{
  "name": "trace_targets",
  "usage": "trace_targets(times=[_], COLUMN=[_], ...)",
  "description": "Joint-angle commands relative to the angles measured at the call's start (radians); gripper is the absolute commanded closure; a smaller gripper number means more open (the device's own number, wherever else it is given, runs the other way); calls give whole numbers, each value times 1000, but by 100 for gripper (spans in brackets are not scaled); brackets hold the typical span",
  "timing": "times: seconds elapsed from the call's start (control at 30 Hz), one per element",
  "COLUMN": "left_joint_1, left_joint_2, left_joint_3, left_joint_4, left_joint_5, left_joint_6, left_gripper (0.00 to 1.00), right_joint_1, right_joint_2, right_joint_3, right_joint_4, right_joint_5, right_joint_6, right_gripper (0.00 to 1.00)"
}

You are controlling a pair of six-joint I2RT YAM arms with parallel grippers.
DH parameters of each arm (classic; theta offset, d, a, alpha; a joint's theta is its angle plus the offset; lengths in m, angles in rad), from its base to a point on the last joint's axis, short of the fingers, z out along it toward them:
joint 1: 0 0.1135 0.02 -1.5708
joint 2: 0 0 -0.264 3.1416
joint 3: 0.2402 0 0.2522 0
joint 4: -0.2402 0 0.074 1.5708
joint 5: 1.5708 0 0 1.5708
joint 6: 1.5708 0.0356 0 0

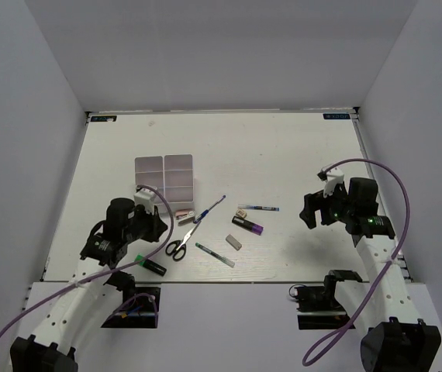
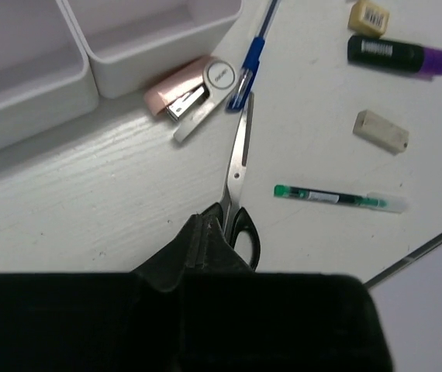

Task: Sort the stationery into containers
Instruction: Pick up the scissors from the center of the board.

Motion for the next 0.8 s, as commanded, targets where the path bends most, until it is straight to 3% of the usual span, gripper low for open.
trace_targets(times=[0.0, 0.1, 0.13, 0.17, 0.2, 0.27, 0.33, 0.37, 0.5, 0.63, 0.77], left_joint_1=[-20, -26, -26, -32, -37, -96, -152, -189, -264, -266, -263], left_joint_2=[59, 119, 129, 155, 157, 183, 202, 221, 309, 401, 456], left_joint_3=[54, 62, 68, 76, 79, 94, 126, 142, 149, 177, 186], left_joint_4=[-34, -26, -29, -41, -50, -102, -212, -224, -232, -244, -235], left_joint_5=[38, 49, 55, 67, 63, -17, -99, -167, -262, -278, -315], left_joint_6=[4, -1, -2, -7, -4, 25, 86, 94, 88, 100, 119], left_gripper=[92, 73, 69, 64, 59, 56, 53, 51, 50, 62, 62], right_joint_1=[-1, -1, -1, -1, 0, 0, -1, 2, 5, 2, 2], right_joint_2=[0, 18, 18, 9, 1, -21, -29, -32, -20, -9, -6], right_joint_3=[28, 44, 57, 58, 46, 29, 20, 22, 23, 28, 31], right_joint_4=[-17, -71, -79, -89, -82, -60, -51, -59, -60, -72, -77], right_joint_5=[35, -10, -26, -75, -69, -77, -72, -72, -80, -92, -100], right_joint_6=[-8, -63, -57, -87, -68, -65, -69, -83, -85, -89, -94], right_gripper=[9, 9, 22, 99, 100, 100, 30, 10, 10, 10, 10])
